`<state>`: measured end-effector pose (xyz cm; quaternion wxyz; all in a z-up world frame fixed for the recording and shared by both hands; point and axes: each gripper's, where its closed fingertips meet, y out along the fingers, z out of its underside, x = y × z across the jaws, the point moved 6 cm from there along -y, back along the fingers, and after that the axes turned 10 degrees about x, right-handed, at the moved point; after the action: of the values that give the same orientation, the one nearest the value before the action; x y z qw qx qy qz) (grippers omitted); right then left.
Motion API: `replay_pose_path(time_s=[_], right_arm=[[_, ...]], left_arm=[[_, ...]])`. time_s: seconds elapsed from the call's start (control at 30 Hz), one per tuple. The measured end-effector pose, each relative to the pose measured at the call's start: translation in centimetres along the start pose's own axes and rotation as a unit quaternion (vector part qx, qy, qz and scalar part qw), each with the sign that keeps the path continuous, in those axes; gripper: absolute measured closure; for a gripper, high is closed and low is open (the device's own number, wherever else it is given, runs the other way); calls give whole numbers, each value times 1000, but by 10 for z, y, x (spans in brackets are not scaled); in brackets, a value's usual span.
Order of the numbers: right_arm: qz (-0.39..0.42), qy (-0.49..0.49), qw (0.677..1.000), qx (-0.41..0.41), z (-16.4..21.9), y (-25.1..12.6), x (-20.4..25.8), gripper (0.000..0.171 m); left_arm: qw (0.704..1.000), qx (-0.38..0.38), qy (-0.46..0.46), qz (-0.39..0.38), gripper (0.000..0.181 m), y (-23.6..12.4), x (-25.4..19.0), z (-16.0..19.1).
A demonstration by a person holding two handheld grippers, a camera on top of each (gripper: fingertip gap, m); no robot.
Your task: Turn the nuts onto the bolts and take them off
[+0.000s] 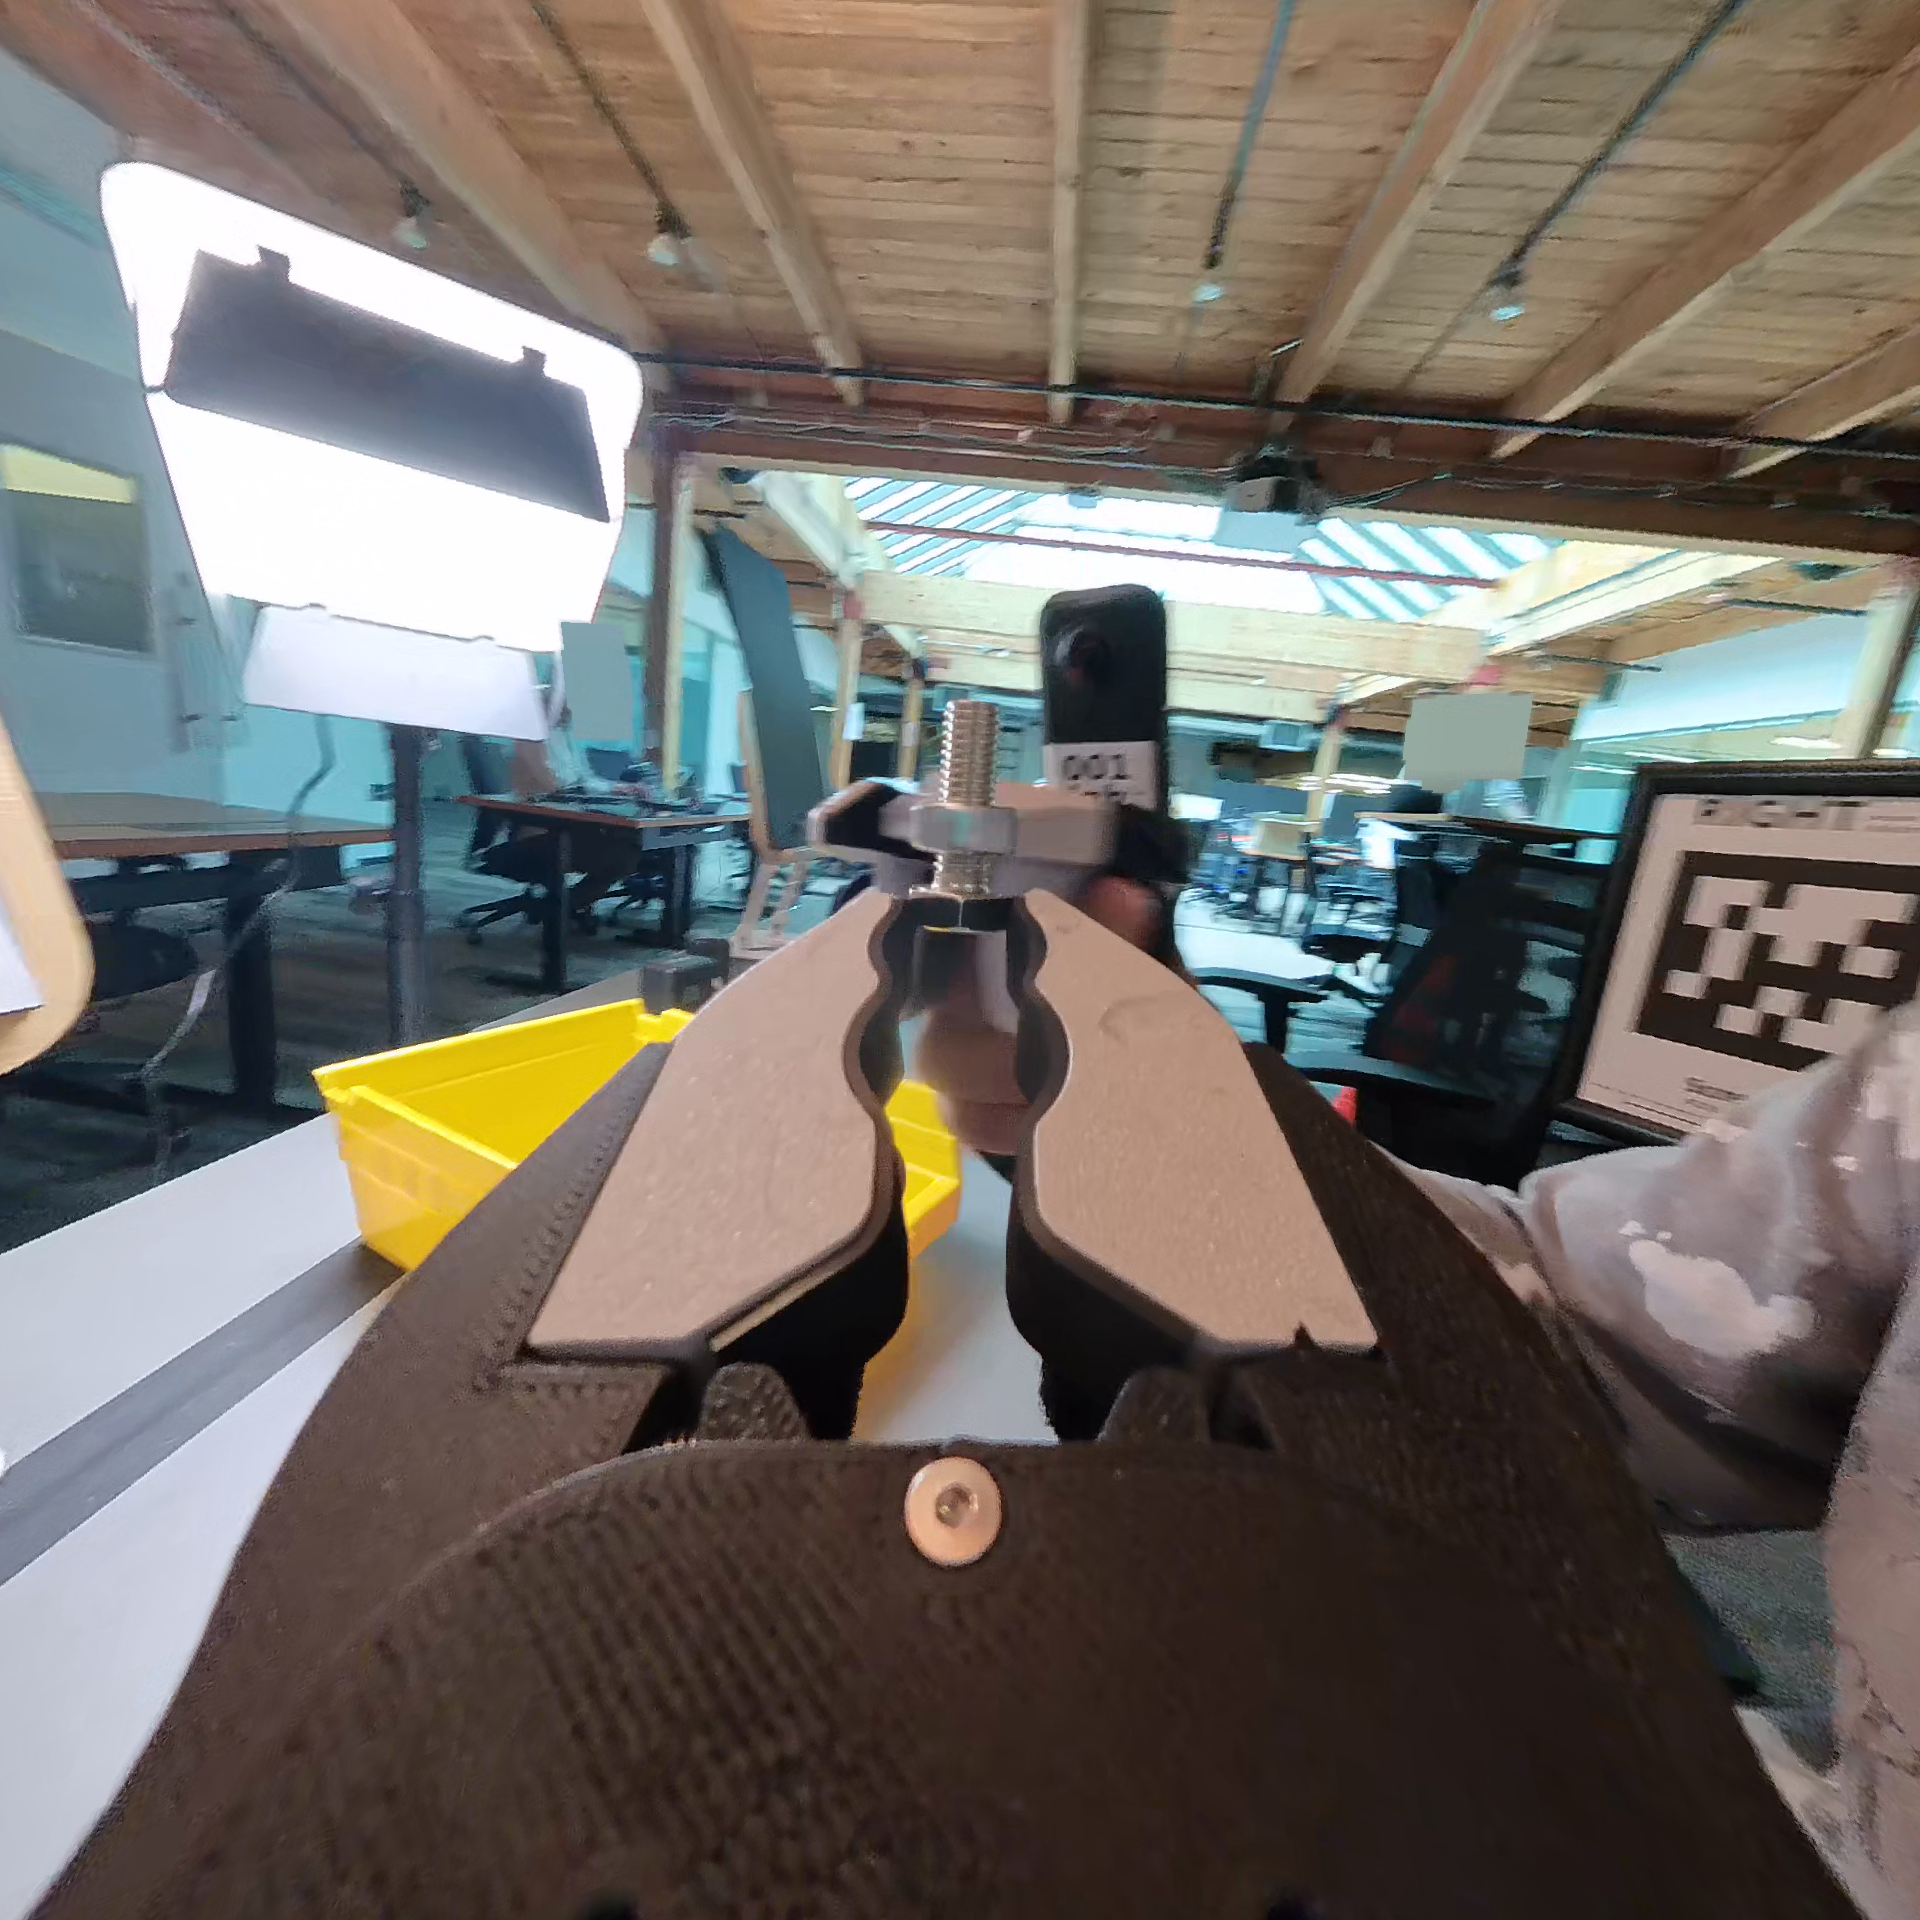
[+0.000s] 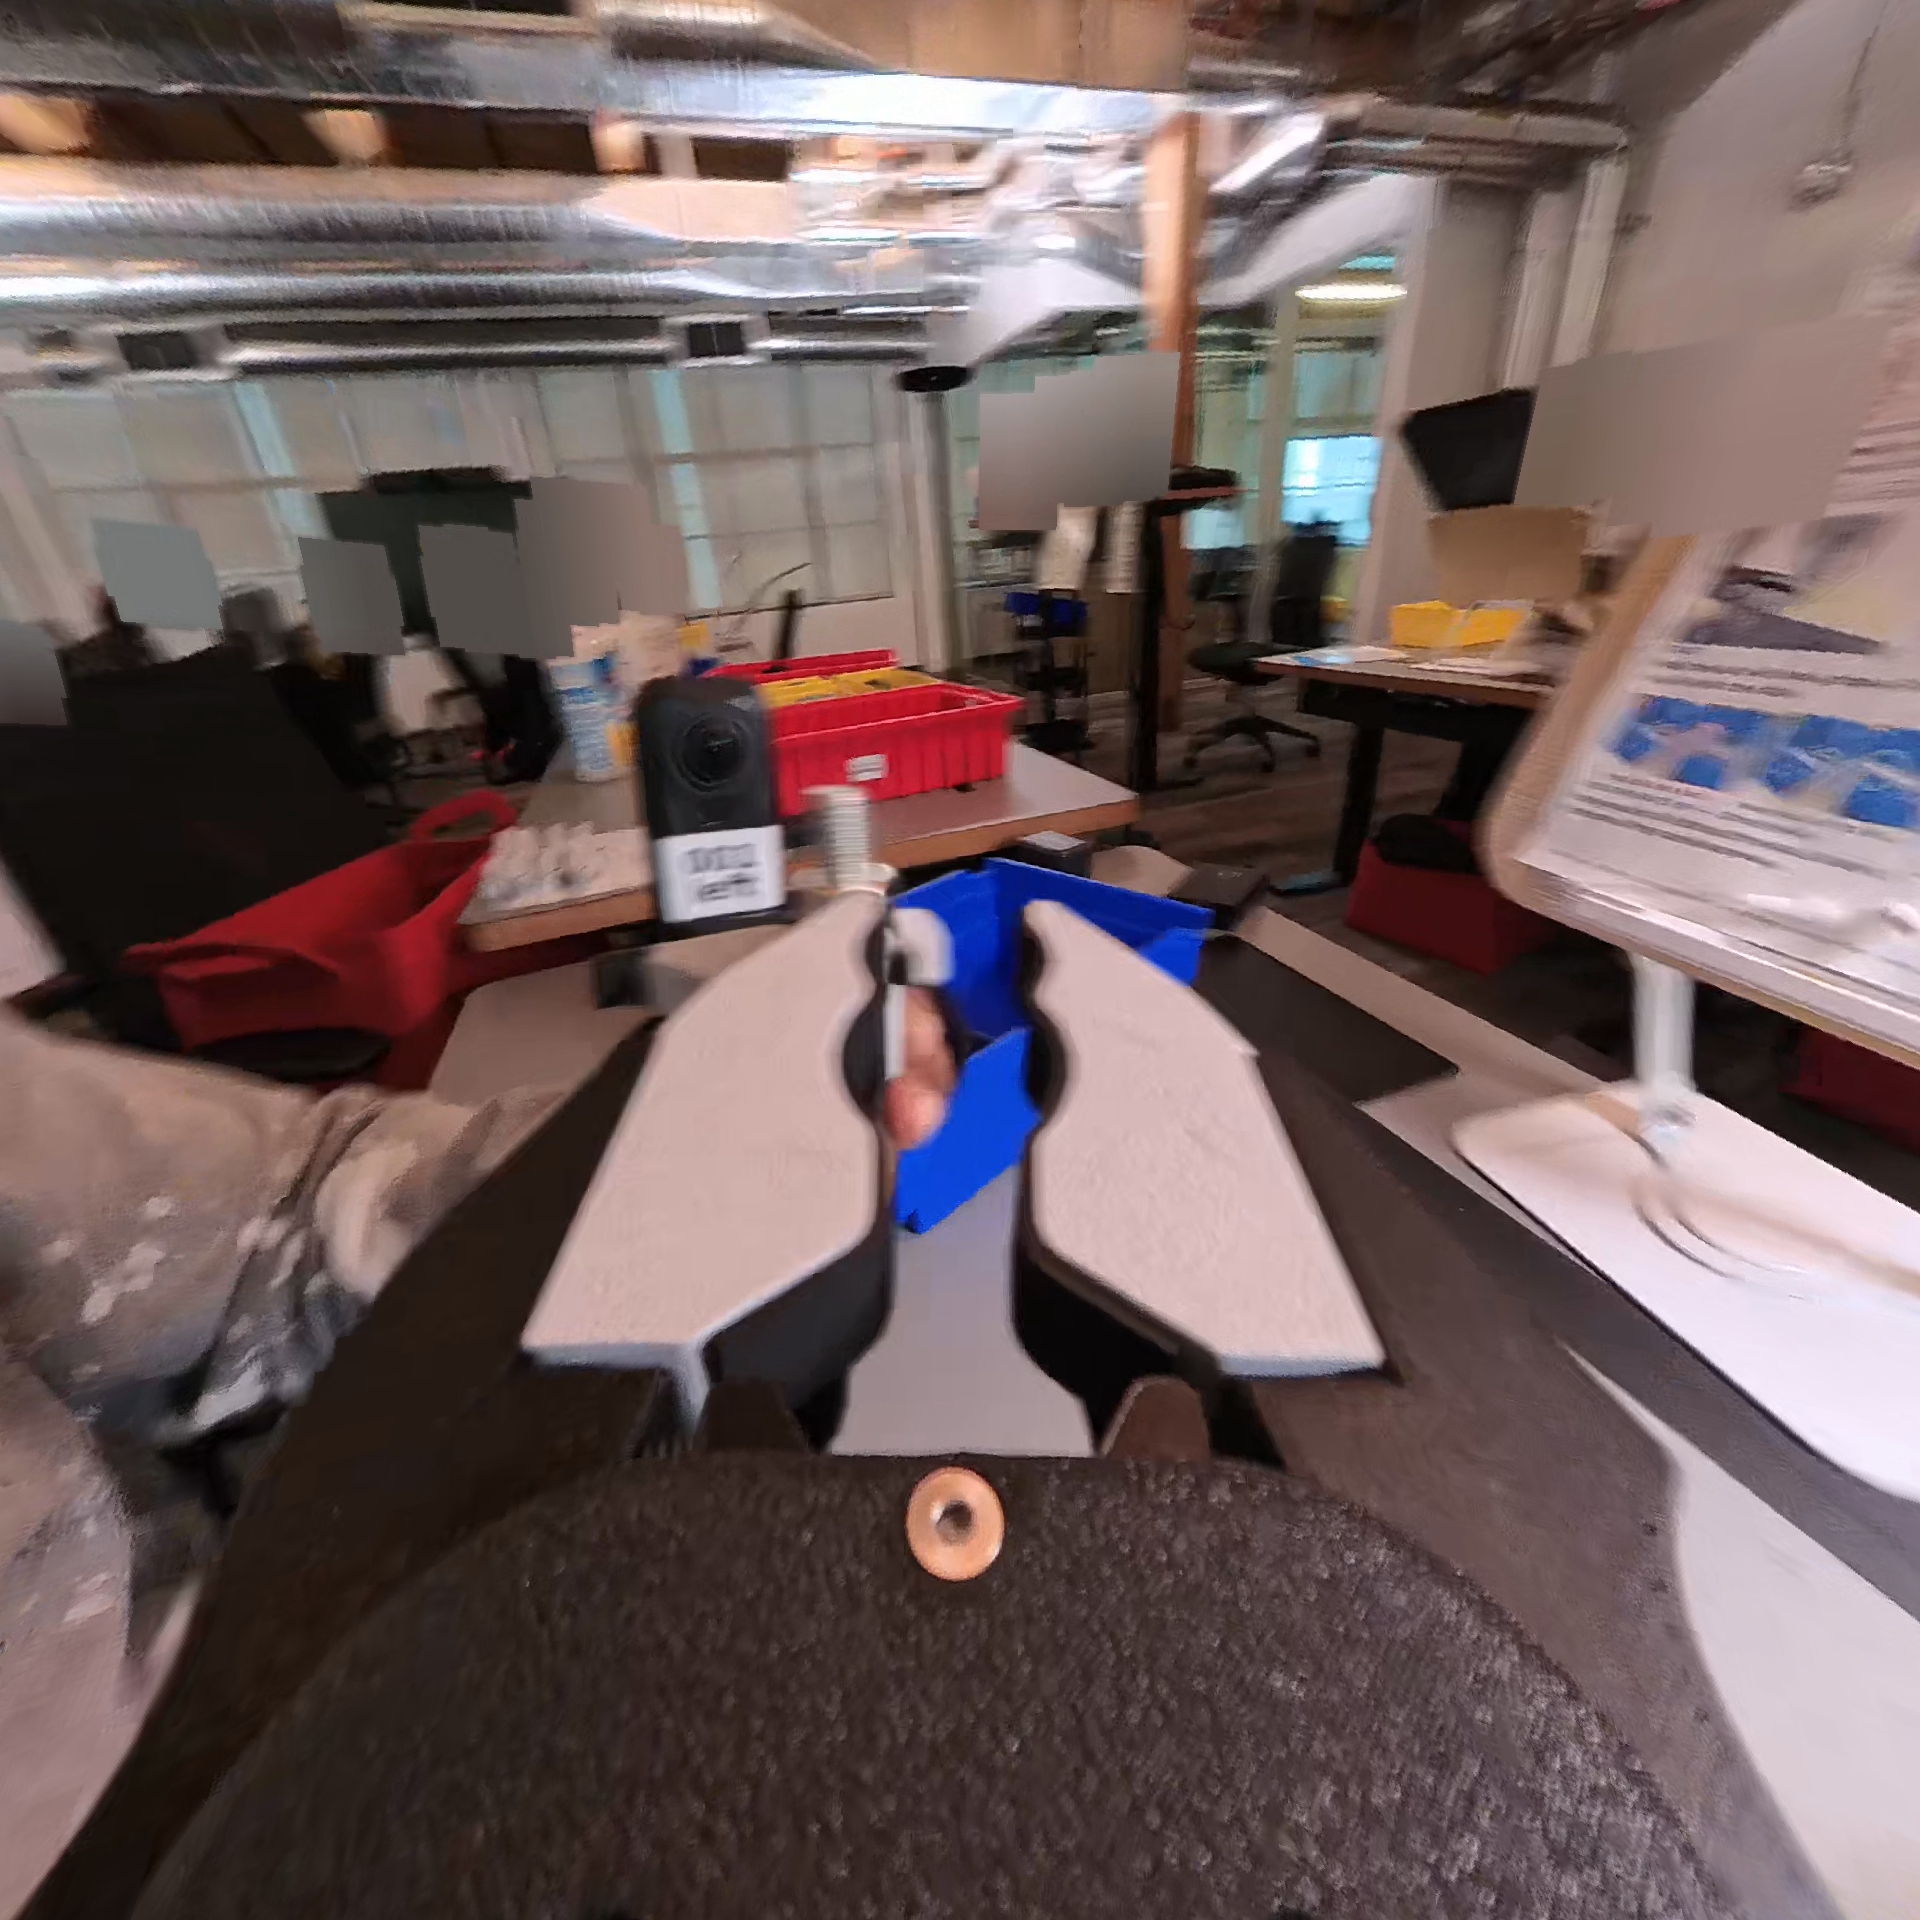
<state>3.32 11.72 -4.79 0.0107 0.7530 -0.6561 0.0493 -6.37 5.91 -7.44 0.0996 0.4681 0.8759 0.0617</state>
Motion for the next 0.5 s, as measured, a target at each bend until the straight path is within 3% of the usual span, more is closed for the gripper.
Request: replay_pose_path(time_s=[0.07,0.27,0.37,0.43,0.5], right_arm=[[50,10,998,-25,-2,-11,-15,165],[-18,-19,1000,-8,-4,-2,8,138],[-8,-32,999,0,-2,3,10,136],[34,-11,999,-14,-3,-4,-3,162],[55,-15,998,-16,-4,-10,-10,162]], left_arm=[[1000,-1,1,-4,164,-1,0,-3],[1000,4,0,-8,164,1,1,0],[1000,6,-1,-7,164,2,-1,0],[1000,0,-3,8,164,-1,-1,-3],[1000,3,11,-3,164,-1,-2,-5]])
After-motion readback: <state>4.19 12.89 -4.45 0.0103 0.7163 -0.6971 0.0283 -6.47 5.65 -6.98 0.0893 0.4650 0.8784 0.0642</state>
